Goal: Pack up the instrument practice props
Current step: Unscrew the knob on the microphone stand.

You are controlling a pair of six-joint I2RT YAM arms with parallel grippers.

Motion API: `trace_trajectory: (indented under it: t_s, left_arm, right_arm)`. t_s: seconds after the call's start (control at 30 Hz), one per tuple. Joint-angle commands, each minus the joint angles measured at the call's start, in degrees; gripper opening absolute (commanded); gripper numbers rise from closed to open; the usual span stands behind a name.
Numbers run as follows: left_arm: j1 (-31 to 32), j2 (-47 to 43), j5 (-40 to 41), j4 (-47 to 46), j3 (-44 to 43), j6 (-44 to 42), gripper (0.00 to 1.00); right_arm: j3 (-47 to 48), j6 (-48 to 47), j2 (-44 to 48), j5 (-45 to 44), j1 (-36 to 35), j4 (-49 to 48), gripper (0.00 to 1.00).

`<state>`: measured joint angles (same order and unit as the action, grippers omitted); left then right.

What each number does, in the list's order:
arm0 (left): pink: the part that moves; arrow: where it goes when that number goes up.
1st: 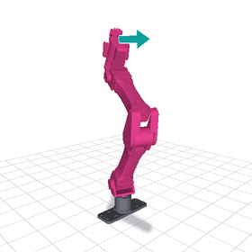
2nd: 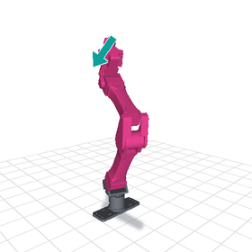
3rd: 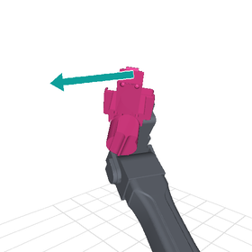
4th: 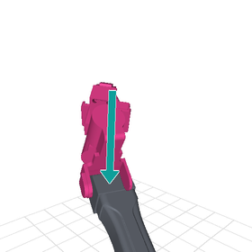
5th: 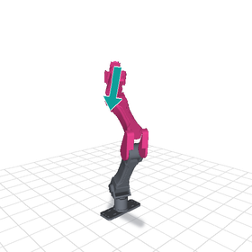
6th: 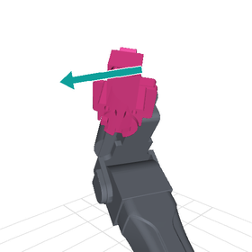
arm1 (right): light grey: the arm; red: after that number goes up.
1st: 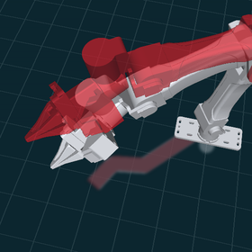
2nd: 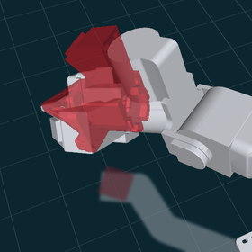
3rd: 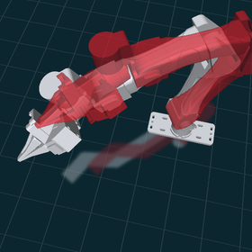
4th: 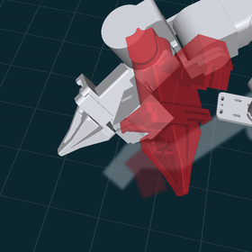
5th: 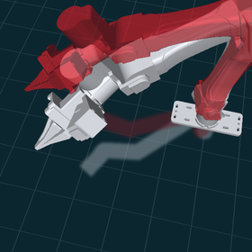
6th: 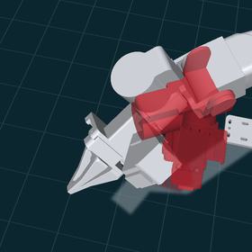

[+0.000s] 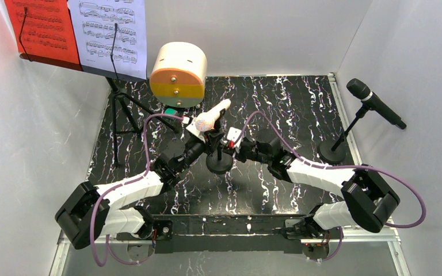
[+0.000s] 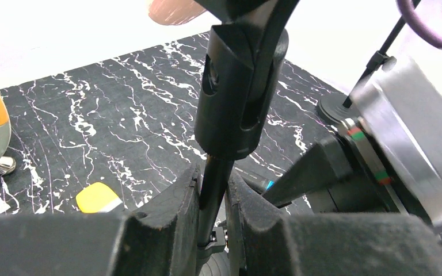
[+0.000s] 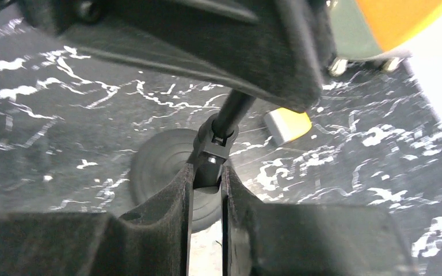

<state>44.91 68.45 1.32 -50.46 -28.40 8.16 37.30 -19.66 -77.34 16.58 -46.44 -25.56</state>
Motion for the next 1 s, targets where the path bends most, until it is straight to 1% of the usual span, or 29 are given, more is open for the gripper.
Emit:
trace_trajectory:
  t_s: [0.0, 0.1, 0.27, 0.33, 0.37, 0.4, 0.47, 0.57, 0.6, 0.63, 0.7, 0.77, 0.8, 0.87, 0.9, 0.97]
  left_arm:
    - [0.15, 0.2, 1.28, 8.83, -0.71, 3.34, 0.0]
    - [0.14, 0.46, 2.27, 10.02, -1.28, 3.99, 0.0]
    - [0.16, 0.64, 3.48, 12.28, -2.24, 4.87, 0.0]
    - [0.14, 0.56, 4.15, 13.41, -2.67, 5.49, 0.0]
    - [0.14, 0.62, 4.56, 13.93, -3.01, 6.02, 0.0]
    - [0.1, 0.63, 4.89, 14.49, -3.26, 6.24, 0.0]
    - [0.12, 0.77, 5.41, 15.18, -3.65, 6.65, 0.0]
    - [0.18, 0.98, 6.2, 15.47, -3.63, 6.87, 0.0]
    - [0.13, 1.11, 6.35, 15.48, -3.67, 6.82, 0.0]
    - [0.18, 1.16, 6.59, 15.55, -3.63, 6.78, 0.0]
    - [0.18, 1.38, 6.67, 15.56, -3.52, 6.41, 0.0]
    - [0.12, 1.5, 6.76, 15.56, -3.5, 6.19, 0.0]
    - [0.11, 1.58, 6.83, 15.58, -3.44, 6.05, 0.0]
    - [0.16, 1.69, 6.85, 15.64, -3.54, 5.86, 0.0]
    - [0.17, 1.77, 6.85, 15.65, -3.58, 5.82, 0.0]
    - [0.13, 2.0, 6.71, 15.65, -3.62, 5.72, 0.0]
  right_arm:
    - [-4.35, -22.7, 0.07, -4.06, -2.74, -1.92, 0.01]
    - [-3.9, -28.48, -0.84, -8.99, -5.05, -2.34, 0.01]
    - [-5.7, -39.32, -2.4, -18.69, -9.29, -8.97, 0.01]
    - [-6.98, -44.7, -3.17, -22.75, -10.81, -12.8, 0.01]
    - [-7.58, -49.31, -3.96, -24.73, -11.47, -14.75, 0.01]
    - [-8.37, -51.7, -4.42, -26.94, -12.23, -17.29, 0.01]
    - [-10.28, -59.38, -6.09, -29.71, -13.2, -23.53, 0.01]
    - [-13.0, -63.79, -8.1, -30.43, -14.27, -33.91, 0.01]
    - [-13.07, -64.13, -8.43, -30.54, -14.51, -35.18, 0.01]
    - [-12.93, -63.58, -8.58, -30.66, -14.76, -35.39, 0.01]
    - [-12.41, -59.35, -8.17, -31.04, -15.04, -35.45, 0.01]
    - [-11.37, -51.47, -6.17, -31.08, -15.09, -32.9, 0.02]
    - [-10.37, -46.55, -4.74, -30.88, -15.04, -29.35, 0.05]
    - [-7.59, -36.74, -1.26, -28.8, -14.96, -19.66, 0.15]
    - [-6.75, -32.3, 0.05, -27.0, -14.86, -16.88, 0.2]
    - [-6.97, -26.16, 2.21, -24.32, -14.71, -14.71, 0.37]
